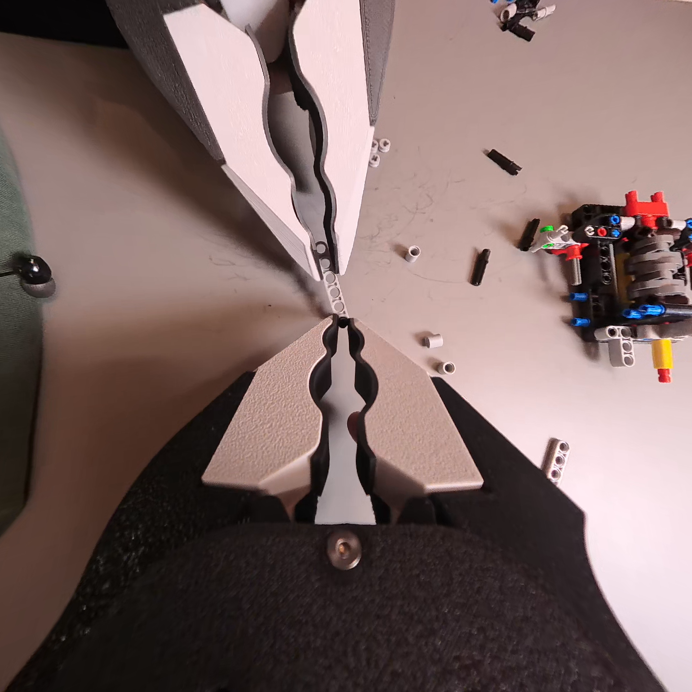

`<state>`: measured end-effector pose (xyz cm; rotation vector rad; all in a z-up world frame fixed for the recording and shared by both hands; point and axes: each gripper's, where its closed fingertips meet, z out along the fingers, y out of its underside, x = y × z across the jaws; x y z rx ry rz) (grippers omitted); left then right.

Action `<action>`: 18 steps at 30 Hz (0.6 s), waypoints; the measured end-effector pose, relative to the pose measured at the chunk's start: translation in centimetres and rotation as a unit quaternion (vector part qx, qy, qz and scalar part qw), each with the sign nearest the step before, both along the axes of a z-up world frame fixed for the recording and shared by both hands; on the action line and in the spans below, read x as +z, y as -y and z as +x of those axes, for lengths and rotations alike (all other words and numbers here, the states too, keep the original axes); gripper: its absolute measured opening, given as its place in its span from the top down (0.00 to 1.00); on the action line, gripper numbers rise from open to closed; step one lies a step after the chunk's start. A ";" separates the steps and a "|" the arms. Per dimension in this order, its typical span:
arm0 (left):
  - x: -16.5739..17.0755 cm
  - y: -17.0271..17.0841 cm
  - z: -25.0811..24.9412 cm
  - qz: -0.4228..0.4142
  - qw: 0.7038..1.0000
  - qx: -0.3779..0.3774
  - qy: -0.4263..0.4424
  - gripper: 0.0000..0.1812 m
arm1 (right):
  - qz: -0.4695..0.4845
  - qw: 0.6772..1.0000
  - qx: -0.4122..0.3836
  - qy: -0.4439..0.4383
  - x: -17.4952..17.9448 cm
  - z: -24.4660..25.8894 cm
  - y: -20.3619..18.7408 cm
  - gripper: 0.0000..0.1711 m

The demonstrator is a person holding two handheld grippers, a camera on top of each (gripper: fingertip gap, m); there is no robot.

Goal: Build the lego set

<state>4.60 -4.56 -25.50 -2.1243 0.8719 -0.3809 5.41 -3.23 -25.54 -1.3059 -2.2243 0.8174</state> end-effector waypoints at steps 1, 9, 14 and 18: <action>0.2 0.0 0.0 0.006 1.000 -0.002 0.001 0.97 | -0.004 1.000 0.000 -0.002 0.1 0.0 0.0 0.99; 2.3 0.0 -0.1 0.035 0.997 -0.007 0.071 0.98 | -0.036 0.998 0.010 -0.056 1.6 -0.4 0.4 0.96; 3.5 0.0 -0.2 0.016 0.989 -0.001 0.149 0.98 | -0.022 0.994 0.029 -0.105 3.0 -0.6 0.5 0.87; 4.0 0.0 -0.6 -0.014 0.978 0.010 0.209 0.97 | 0.028 0.984 0.042 -0.169 4.5 -0.9 0.2 0.86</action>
